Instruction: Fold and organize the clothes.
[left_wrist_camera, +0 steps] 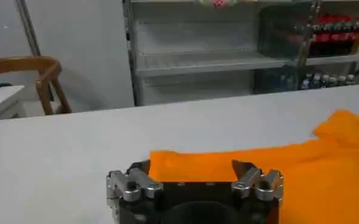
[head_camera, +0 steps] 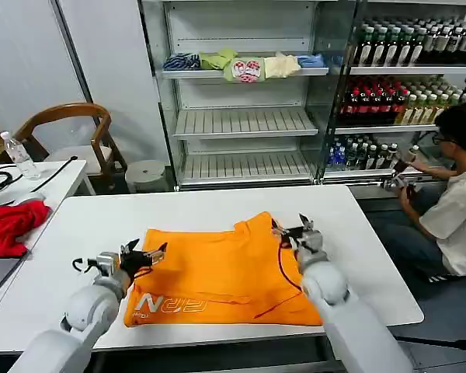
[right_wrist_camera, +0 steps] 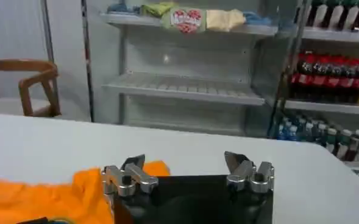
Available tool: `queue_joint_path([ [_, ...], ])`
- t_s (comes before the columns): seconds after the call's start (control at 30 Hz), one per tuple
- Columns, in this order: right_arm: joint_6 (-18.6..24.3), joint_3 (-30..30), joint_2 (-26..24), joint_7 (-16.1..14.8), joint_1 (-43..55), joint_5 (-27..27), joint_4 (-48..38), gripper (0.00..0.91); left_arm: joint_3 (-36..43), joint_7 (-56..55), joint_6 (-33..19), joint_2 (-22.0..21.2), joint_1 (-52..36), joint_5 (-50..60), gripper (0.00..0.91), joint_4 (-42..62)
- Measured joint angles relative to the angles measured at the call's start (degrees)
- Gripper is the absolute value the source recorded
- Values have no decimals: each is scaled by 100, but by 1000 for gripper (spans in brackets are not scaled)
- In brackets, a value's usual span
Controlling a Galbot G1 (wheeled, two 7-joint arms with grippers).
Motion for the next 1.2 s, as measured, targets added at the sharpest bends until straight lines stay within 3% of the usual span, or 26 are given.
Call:
queue_joint_path([
  [0.27,155,-46,585,-157,632,-112,-1361,907,178,212,-95,-142,-677,-21,907,945],
  [0.3,161,-49,638,-179,674,-115,-1468,887,186,223,-99,-151,-716,-22,736,1012],
  [0.33,163,-49,696,-201,718,-114,-1576,685,193,234,-100,-154,-751,-24,322,1065],
  [0.37,164,-49,743,-223,756,-111,-1664,212,203,247,-101,-154,-786,-25,91,1120],
  [0.4,170,-49,788,-239,796,-108,-1749,212,212,254,-100,-154,-814,-25,10,1165],
  [0.43,180,-48,834,-260,839,-107,-1839,0,224,263,-96,-153,-838,-26,10,1205],
  [1.2,177,-35,1088,-438,1155,-33,-2518,0,375,473,-33,-265,-1031,-91,10,1593],
])
